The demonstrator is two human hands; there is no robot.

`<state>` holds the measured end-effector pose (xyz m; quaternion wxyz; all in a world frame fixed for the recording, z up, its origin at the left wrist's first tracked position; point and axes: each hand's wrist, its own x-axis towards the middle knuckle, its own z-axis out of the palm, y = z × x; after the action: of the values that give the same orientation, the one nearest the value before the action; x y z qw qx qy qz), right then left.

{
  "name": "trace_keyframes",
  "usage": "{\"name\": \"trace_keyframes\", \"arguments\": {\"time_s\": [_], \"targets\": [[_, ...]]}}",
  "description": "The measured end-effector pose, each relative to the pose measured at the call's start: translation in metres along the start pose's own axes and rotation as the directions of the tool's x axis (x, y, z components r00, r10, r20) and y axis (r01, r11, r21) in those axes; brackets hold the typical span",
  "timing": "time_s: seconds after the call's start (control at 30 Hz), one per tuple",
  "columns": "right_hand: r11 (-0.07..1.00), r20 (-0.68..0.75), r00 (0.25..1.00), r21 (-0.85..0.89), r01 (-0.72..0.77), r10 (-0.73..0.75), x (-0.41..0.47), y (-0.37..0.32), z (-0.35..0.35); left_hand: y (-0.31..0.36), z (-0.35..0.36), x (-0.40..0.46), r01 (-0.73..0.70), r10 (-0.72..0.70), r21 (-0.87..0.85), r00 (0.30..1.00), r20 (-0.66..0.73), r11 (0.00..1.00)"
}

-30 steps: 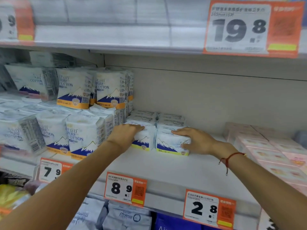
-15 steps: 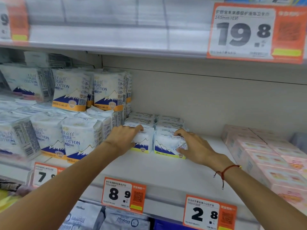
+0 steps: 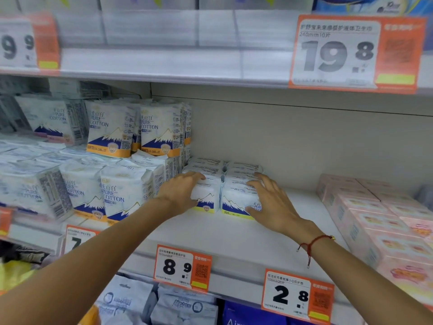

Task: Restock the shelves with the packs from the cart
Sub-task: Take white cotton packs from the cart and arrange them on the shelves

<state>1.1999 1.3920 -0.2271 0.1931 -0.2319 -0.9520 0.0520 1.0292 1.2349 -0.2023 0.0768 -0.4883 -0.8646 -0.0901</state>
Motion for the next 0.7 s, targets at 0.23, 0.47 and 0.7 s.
{"name": "trace_keyframes", "arguments": {"time_s": [0.23, 0.47, 0.7], "targets": [[0.972, -0.233, 0.971, 0.216, 0.097, -0.045, -0.025, -0.046, -0.02, -0.032, -0.048, -0.057, -0.013, 0.018, -0.285, 1.0, 0.014, 0.958], [0.898, 0.009, 0.953, 0.339, 0.282, -0.303, -0.072, -0.14, -0.02, -0.088, -0.071, -0.191, 0.069, -0.06, -0.335, 0.997, 0.038, 0.94], [0.815, 0.271, 0.796, 0.398, 0.42, -0.542, -0.104, -0.249, 0.011, -0.168, -0.066, -0.298, 0.309, -0.275, -0.242, 0.948, 0.162, 0.92]]}}
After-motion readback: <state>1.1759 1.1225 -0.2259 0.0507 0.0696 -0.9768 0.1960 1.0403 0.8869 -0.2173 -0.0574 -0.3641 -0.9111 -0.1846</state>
